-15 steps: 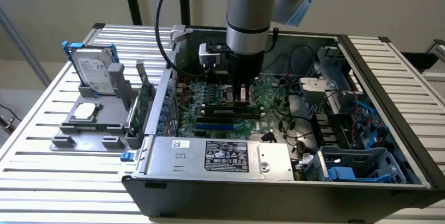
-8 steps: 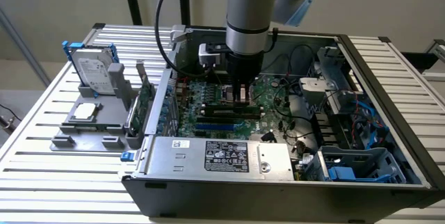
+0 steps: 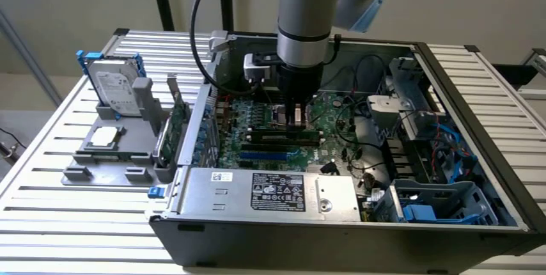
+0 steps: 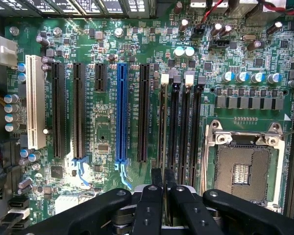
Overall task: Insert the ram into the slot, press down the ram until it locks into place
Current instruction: 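Insert the ram into the slot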
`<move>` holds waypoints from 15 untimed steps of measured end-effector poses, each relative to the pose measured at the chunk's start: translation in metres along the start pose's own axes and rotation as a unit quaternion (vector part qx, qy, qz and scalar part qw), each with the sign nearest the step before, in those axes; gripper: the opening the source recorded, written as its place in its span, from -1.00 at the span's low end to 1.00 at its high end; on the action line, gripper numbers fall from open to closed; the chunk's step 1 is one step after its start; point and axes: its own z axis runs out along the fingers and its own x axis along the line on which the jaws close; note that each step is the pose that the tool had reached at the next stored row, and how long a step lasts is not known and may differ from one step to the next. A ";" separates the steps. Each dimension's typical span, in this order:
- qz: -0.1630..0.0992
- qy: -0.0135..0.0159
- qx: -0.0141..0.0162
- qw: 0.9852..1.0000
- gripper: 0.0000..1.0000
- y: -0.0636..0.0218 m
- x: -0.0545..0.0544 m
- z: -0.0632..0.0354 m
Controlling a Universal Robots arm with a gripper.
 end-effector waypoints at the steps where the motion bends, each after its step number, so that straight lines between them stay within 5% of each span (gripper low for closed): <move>1: 0.000 0.000 0.000 1.000 -0.73 0.0000 0.000 0.0000; 15: 0.000 0.001 -0.001 1.000 -0.73 0.0005 0.000 0.0027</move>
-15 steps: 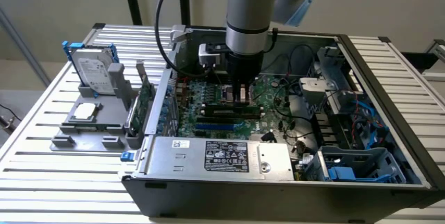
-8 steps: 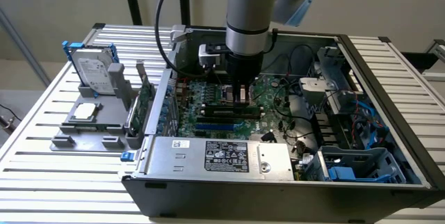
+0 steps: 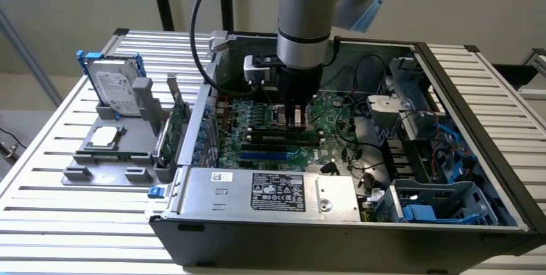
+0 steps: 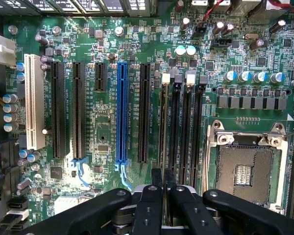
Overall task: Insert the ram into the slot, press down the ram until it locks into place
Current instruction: 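Insert the ram into the slot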
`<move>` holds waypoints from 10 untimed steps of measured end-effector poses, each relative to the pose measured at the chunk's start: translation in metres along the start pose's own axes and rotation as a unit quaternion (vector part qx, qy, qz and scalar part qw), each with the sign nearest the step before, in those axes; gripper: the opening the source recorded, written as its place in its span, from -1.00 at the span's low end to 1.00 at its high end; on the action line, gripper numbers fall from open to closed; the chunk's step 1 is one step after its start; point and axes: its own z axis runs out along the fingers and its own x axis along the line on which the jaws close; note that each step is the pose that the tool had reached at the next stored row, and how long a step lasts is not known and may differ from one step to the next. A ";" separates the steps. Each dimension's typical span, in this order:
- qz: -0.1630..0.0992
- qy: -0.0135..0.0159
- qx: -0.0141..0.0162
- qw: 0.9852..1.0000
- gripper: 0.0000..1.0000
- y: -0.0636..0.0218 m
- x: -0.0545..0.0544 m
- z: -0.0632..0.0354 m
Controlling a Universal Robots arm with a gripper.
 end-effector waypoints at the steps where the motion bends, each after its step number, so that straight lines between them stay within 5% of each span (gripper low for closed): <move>1: 0.000 0.000 0.001 1.000 -0.71 0.0001 0.000 0.0001; 3: 0.000 0.000 0.001 1.000 -0.58 -0.0003 0.000 -0.0018; 10: 0.000 0.000 0.001 1.000 -0.58 -0.0006 0.001 -0.0223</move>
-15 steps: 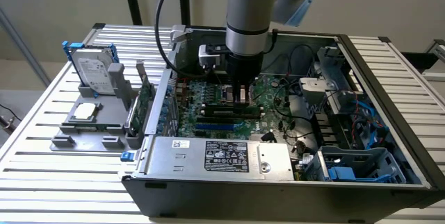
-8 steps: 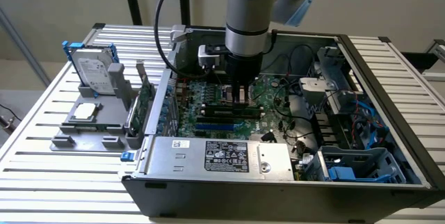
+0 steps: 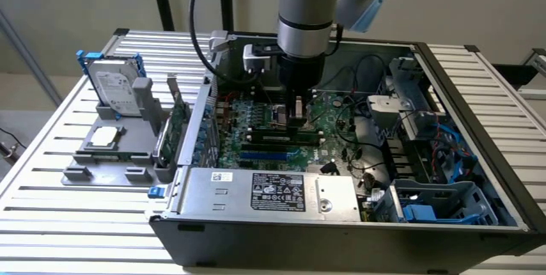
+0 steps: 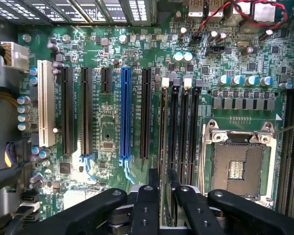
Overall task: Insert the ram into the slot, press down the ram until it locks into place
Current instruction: 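Insert the ram into the slot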
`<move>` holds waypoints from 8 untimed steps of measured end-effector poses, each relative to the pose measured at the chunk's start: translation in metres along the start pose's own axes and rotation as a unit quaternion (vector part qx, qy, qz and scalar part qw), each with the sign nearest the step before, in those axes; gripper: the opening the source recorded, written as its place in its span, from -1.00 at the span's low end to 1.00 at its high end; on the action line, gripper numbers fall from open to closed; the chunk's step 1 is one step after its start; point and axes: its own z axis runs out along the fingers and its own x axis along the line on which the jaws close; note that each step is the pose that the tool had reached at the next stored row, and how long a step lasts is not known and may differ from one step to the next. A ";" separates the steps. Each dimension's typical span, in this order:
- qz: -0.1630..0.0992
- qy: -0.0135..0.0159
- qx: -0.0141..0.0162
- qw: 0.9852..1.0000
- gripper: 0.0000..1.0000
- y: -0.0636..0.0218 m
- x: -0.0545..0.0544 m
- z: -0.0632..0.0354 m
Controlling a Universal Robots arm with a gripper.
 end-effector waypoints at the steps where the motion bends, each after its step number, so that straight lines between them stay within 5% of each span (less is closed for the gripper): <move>1: 0.000 0.000 0.000 1.000 -0.58 0.0000 0.000 -0.0022; 8: 0.000 0.000 -0.001 1.000 -0.79 0.0003 0.000 -0.0066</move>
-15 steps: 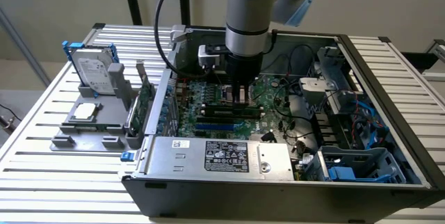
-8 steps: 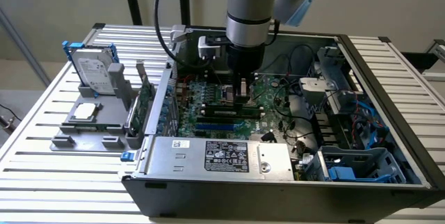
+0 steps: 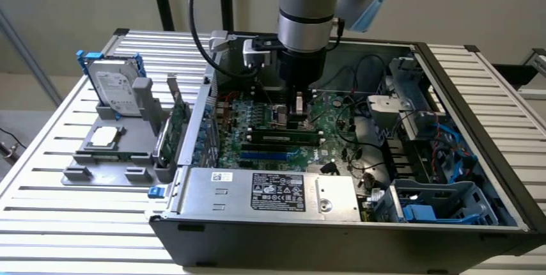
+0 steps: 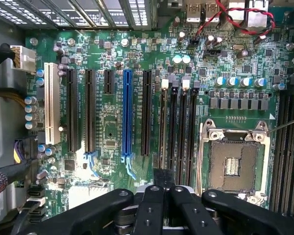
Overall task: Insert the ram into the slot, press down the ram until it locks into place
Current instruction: 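Insert the ram into the slot, then press down the ram until it locks into place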
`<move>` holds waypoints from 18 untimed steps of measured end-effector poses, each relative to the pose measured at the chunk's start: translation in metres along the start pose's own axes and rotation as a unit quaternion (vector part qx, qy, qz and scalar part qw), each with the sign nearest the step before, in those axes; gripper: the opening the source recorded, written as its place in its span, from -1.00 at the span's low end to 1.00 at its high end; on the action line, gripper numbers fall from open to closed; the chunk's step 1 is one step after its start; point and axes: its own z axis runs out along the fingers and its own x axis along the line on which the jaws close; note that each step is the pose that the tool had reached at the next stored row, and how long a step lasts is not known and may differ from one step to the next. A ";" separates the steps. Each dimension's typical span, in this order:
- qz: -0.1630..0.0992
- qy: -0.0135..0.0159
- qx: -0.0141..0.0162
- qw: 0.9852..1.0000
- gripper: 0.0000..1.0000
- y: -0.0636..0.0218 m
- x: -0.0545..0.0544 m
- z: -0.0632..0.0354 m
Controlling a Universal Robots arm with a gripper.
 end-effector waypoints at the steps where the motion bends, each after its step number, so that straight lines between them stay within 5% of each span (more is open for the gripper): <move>1: 0.000 0.000 0.000 1.000 -0.79 0.0001 0.000 -0.0001; 18: 0.000 0.003 -0.002 1.000 -0.79 0.0005 -0.001 0.0023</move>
